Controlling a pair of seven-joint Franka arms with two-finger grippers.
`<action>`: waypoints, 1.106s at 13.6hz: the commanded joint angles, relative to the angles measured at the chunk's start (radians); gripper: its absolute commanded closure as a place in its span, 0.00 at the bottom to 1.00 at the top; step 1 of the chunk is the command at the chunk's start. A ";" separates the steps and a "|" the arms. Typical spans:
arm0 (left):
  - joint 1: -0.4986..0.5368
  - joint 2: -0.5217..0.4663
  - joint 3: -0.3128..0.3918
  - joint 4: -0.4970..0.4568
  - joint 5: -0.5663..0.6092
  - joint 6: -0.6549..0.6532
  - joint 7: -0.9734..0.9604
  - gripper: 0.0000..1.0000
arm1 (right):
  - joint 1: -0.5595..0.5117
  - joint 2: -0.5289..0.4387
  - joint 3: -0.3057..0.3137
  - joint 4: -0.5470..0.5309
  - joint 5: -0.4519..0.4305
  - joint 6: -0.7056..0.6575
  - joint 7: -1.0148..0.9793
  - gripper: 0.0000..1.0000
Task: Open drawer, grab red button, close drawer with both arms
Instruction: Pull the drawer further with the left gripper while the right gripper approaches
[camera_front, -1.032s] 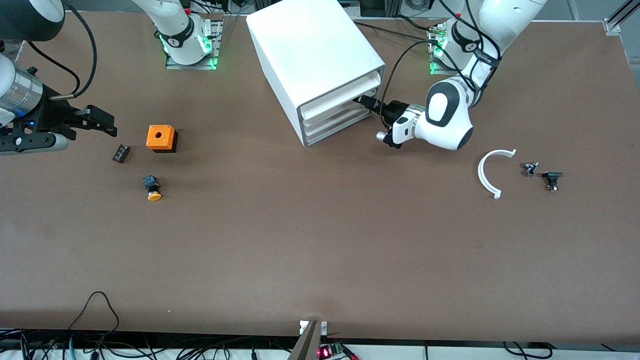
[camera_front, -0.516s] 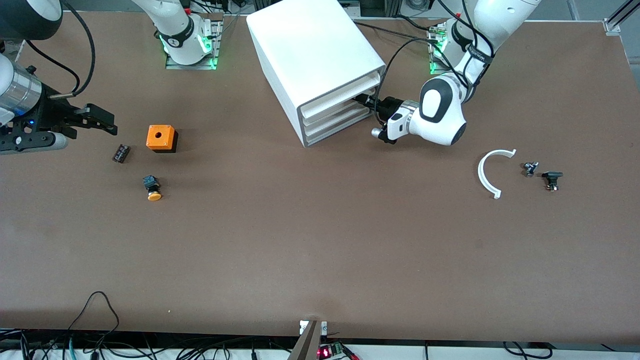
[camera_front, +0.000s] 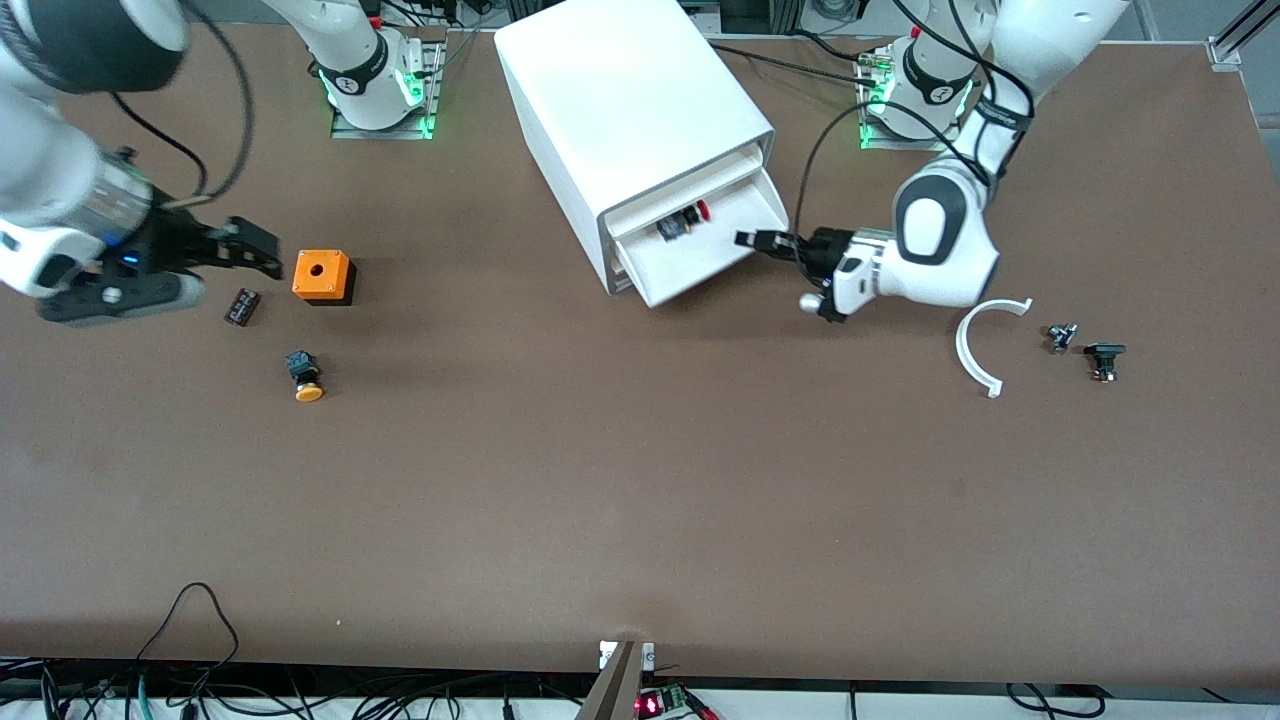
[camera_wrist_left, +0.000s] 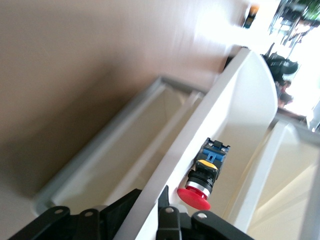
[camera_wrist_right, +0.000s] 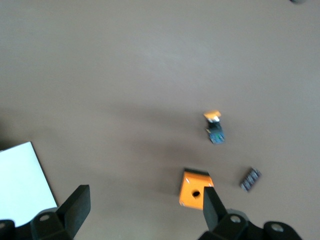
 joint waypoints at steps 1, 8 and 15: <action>-0.006 0.019 0.051 0.044 0.009 0.121 -0.019 1.00 | 0.116 0.056 -0.003 0.017 0.008 0.090 0.015 0.00; 0.017 0.010 0.057 0.081 0.006 0.190 -0.017 0.00 | 0.358 0.295 0.042 0.289 0.099 0.161 -0.245 0.00; 0.096 -0.089 0.063 0.082 0.006 0.295 -0.028 0.00 | 0.467 0.446 0.145 0.408 0.077 0.209 -0.486 0.00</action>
